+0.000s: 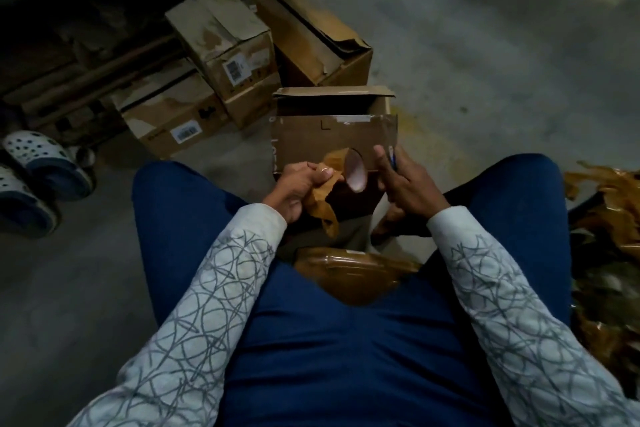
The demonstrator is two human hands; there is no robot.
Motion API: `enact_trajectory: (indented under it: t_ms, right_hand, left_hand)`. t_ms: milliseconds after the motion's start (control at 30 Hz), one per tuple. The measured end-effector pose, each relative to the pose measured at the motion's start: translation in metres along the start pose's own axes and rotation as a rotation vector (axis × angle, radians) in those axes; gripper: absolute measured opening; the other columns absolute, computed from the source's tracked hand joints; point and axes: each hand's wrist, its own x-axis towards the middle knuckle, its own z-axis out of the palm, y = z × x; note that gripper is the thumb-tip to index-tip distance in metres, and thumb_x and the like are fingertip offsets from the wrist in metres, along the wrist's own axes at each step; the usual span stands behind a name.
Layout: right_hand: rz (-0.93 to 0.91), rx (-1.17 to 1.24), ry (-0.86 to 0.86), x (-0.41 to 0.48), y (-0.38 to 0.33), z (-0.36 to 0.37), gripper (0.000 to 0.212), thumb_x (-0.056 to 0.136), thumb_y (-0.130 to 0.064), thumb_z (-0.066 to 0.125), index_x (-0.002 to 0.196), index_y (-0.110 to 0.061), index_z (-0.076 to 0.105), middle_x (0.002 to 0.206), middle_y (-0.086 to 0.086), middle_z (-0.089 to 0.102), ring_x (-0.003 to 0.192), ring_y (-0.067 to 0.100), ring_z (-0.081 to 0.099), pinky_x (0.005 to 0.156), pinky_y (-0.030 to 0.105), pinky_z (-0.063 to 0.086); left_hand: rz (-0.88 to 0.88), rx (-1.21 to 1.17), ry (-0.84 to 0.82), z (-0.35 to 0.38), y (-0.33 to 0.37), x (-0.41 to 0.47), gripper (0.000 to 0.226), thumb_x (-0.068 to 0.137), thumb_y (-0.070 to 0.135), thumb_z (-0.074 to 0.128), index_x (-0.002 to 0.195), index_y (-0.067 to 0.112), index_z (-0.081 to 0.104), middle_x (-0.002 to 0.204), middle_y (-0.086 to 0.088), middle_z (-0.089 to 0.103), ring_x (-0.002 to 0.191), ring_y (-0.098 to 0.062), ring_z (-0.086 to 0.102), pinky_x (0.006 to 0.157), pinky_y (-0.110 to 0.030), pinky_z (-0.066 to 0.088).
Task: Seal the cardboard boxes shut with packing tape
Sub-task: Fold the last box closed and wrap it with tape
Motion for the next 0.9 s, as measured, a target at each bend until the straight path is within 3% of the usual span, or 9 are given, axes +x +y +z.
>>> enact_trajectory:
  t_ms: [67, 133, 200, 300, 467, 600, 667, 800, 900]
  right_hand:
    - [0.037, 0.007, -0.06, -0.009, 0.003, 0.01, 0.044, 0.099, -0.07, 0.026, 0.1, -0.031, 0.048, 0.078, -0.001, 0.061, 0.07, 0.017, 0.059, 0.079, 0.048, 0.051]
    - [0.023, -0.074, -0.082, -0.012, 0.003, 0.018, 0.041, 0.102, -0.063, 0.028, 0.1, -0.028, 0.048, 0.082, 0.003, 0.062, 0.077, 0.024, 0.062, 0.082, 0.051, 0.053]
    - [-0.003, -0.186, -0.068, -0.011, 0.003, 0.022, 0.034, 0.103, -0.054, 0.037, 0.1, -0.023, 0.048, 0.085, 0.006, 0.064, 0.08, 0.027, 0.063, 0.079, 0.049, 0.054]
    - [-0.044, -0.307, 0.004, -0.008, 0.004, 0.022, 0.027, 0.101, -0.051, 0.046, 0.092, -0.026, 0.051, 0.084, 0.002, 0.064, 0.078, 0.024, 0.063, 0.074, 0.046, 0.055]
    - [-0.179, -0.237, 0.099, -0.006, 0.001, 0.021, 0.026, 0.104, -0.037, 0.048, 0.097, -0.022, 0.068, 0.092, 0.0, 0.067, 0.083, 0.019, 0.062, 0.075, 0.043, 0.054]
    - [-0.252, -0.158, 0.075, -0.005, -0.002, 0.022, 0.032, 0.101, -0.035, 0.051, 0.102, -0.013, 0.073, 0.108, 0.002, 0.06, 0.092, 0.017, 0.057, 0.077, 0.033, 0.047]
    - [-0.28, -0.148, 0.058, -0.005, -0.002, 0.019, 0.044, 0.097, -0.043, 0.047, 0.104, -0.01, 0.075, 0.122, 0.004, 0.062, 0.104, 0.017, 0.059, 0.087, 0.032, 0.05]
    - [-0.279, -0.172, 0.078, -0.006, -0.002, 0.016, 0.054, 0.093, -0.051, 0.041, 0.112, -0.012, 0.074, 0.131, 0.003, 0.062, 0.111, 0.018, 0.061, 0.092, 0.033, 0.053]
    - [-0.281, -0.226, 0.079, -0.005, -0.001, 0.013, 0.041, 0.097, -0.042, 0.049, 0.11, -0.013, 0.074, 0.13, 0.002, 0.063, 0.106, 0.016, 0.062, 0.089, 0.035, 0.056]
  left_hand:
    - [0.035, 0.036, 0.019, 0.0, -0.001, 0.002, 0.018, 0.088, -0.002, 0.068, 0.104, 0.006, 0.063, 0.09, -0.007, 0.072, 0.08, -0.017, 0.068, 0.067, -0.027, 0.057]
    - [0.049, 0.061, 0.028, -0.001, -0.003, 0.006, 0.025, 0.088, -0.002, 0.068, 0.109, 0.01, 0.061, 0.103, -0.01, 0.072, 0.093, -0.023, 0.07, 0.076, -0.035, 0.058]
    - [0.079, 0.063, 0.041, -0.001, -0.005, 0.009, 0.024, 0.089, -0.002, 0.066, 0.106, 0.014, 0.06, 0.105, -0.012, 0.072, 0.096, -0.023, 0.07, 0.08, -0.038, 0.057]
    - [0.127, 0.043, 0.039, -0.003, -0.003, 0.011, 0.021, 0.092, -0.002, 0.062, 0.098, 0.018, 0.065, 0.096, -0.009, 0.068, 0.084, -0.019, 0.064, 0.074, -0.033, 0.053]
    - [0.055, -0.086, -0.043, -0.007, 0.0, 0.012, 0.018, 0.094, 0.003, 0.061, 0.109, 0.01, 0.068, 0.099, -0.011, 0.07, 0.093, -0.026, 0.065, 0.09, -0.041, 0.052]
    - [-0.037, -0.117, -0.138, -0.001, 0.001, 0.001, 0.025, 0.095, 0.003, 0.057, 0.119, -0.003, 0.062, 0.097, -0.013, 0.07, 0.086, -0.023, 0.068, 0.072, -0.031, 0.059]
    - [-0.046, -0.114, -0.174, 0.0, 0.001, -0.002, 0.028, 0.092, 0.0, 0.056, 0.119, -0.007, 0.06, 0.099, -0.016, 0.066, 0.094, -0.027, 0.065, 0.081, -0.034, 0.055]
    - [-0.015, -0.06, -0.268, -0.002, 0.0, -0.003, 0.049, 0.082, -0.006, 0.058, 0.131, -0.008, 0.057, 0.132, -0.027, 0.06, 0.121, -0.04, 0.058, 0.105, -0.043, 0.047]
    - [0.022, 0.025, -0.246, -0.002, 0.001, -0.005, 0.051, 0.082, -0.012, 0.055, 0.132, -0.003, 0.057, 0.127, -0.022, 0.062, 0.118, -0.034, 0.059, 0.092, -0.037, 0.054]
